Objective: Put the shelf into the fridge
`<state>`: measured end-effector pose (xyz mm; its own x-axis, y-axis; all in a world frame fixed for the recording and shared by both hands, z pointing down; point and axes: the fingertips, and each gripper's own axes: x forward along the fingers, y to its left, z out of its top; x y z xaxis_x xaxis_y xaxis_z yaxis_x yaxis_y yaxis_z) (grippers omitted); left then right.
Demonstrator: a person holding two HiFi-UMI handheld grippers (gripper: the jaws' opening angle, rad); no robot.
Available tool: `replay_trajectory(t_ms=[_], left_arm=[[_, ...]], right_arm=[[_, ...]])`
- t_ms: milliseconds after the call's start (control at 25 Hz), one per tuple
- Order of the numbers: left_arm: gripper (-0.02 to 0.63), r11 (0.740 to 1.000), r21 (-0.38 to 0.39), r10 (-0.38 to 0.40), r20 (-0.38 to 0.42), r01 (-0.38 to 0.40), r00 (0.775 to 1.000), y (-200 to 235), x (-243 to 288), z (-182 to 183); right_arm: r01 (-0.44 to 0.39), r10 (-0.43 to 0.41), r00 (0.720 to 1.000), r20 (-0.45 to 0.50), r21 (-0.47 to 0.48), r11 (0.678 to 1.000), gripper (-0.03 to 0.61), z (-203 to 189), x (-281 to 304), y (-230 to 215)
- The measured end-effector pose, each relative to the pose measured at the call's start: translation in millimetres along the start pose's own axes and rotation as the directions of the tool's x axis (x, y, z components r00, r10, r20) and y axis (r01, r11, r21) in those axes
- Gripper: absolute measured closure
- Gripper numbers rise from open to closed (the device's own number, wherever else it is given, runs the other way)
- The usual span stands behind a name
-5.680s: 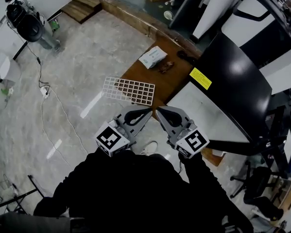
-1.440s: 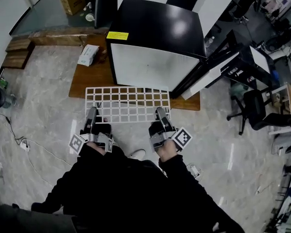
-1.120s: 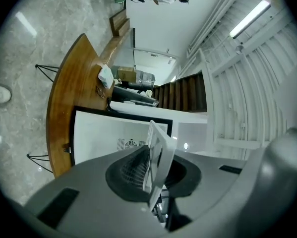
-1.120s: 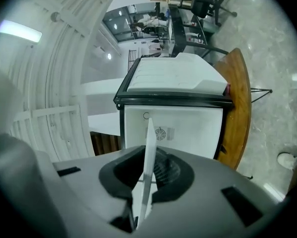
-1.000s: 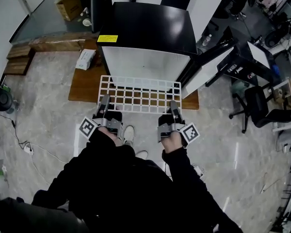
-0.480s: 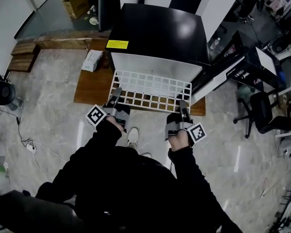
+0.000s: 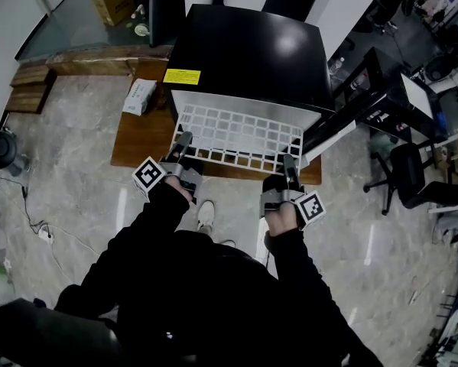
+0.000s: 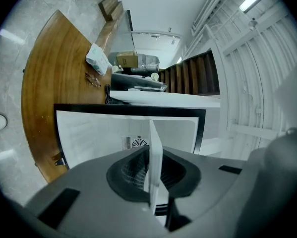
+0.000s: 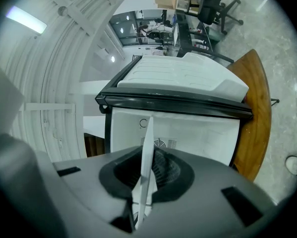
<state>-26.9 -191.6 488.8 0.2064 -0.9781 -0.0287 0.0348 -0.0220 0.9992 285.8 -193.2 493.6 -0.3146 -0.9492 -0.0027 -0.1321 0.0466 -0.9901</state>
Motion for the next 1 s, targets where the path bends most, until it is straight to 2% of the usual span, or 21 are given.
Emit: replay_trajectory(t_ms=[240, 560, 880, 1000], left_arm=[[0.583, 1.000, -0.007, 0.009, 0.005, -0.009, 1.000, 4.4, 0.5, 1.0], [0.583, 1.000, -0.003, 0.008, 0.051, -0.008, 0.999, 7.3, 0.8, 1.1], [0.583, 1.000, 0.012, 0.003, 0.112, -0.004, 0.994, 7.3, 53.9, 17.6], [0.583, 1.000, 0.022, -0.005, 0.133, 0.002, 0.991, 12.8, 66.1, 23.8]], right_arm=[[0.000, 0.000, 1.000, 0.018, 0.032, 0.999, 0.548, 0.7, 9.7, -7.1], [0.003, -0.006, 0.999, 0.047, 0.050, 0.999, 0.548, 5.3, 23.7, -10.6], [0.028, -0.035, 0.994, 0.103, 0.065, 0.998, 0.548, 18.8, 77.6, -10.0], [0.008, -0.016, 0.993, 0.121, 0.063, 0.998, 0.548, 22.6, 91.8, -13.3]])
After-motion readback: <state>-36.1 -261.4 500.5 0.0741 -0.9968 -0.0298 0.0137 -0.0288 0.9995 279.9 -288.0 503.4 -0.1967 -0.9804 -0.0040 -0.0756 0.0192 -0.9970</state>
